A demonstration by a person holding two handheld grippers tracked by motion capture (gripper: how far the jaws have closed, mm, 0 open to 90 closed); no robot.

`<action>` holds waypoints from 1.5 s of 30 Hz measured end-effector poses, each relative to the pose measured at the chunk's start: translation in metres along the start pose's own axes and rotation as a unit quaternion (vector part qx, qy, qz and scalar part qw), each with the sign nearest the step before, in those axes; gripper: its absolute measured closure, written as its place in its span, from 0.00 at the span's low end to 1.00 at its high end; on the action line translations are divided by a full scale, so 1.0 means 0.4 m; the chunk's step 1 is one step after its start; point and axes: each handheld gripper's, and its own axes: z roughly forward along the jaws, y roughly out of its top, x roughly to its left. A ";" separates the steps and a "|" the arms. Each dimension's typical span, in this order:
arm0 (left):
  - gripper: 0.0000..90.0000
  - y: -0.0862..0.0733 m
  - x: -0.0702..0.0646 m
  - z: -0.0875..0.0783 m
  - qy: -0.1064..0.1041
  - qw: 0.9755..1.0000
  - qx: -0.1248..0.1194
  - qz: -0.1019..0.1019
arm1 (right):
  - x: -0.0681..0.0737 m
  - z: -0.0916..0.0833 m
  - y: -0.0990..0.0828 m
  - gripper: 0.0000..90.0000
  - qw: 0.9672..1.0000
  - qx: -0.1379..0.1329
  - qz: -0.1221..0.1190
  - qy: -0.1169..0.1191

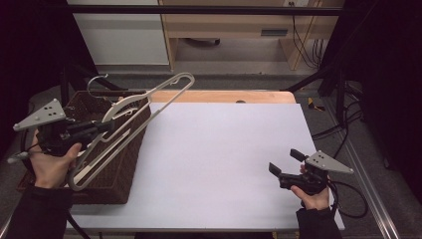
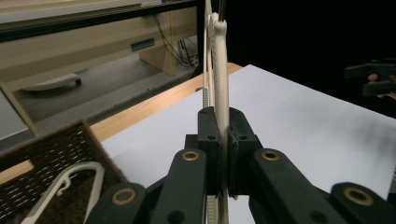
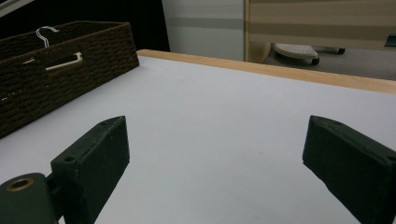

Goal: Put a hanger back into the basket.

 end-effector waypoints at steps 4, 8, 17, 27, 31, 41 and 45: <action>0.96 -0.012 0.041 -0.011 0.007 1.000 0.001 0.001 | -0.002 0.000 -0.001 0.08 1.000 0.001 -0.002 -0.001; 0.96 -0.035 0.107 -0.023 0.036 0.999 0.029 -0.006 | -0.001 0.003 -0.002 0.08 1.000 0.004 -0.001 -0.001; 0.96 -0.078 0.192 -0.047 0.047 0.997 0.056 -0.022 | 0.000 0.007 -0.003 0.08 1.000 0.006 -0.002 -0.003; 0.96 -0.112 0.260 -0.069 0.060 0.994 0.081 -0.029 | 0.000 0.009 -0.004 0.07 1.000 0.007 -0.002 -0.003; 0.96 -0.137 0.285 -0.077 0.069 0.993 0.089 -0.047 | 0.003 0.008 -0.003 0.06 1.000 0.004 -0.011 0.000; 0.96 -0.184 0.317 -0.080 0.073 0.990 0.096 -0.068 | 0.003 0.011 -0.004 0.05 1.000 0.011 -0.010 0.000; 0.96 -0.195 0.315 -0.061 0.077 0.988 0.117 -0.070 | 0.003 0.009 -0.004 0.05 1.000 0.010 -0.009 -0.001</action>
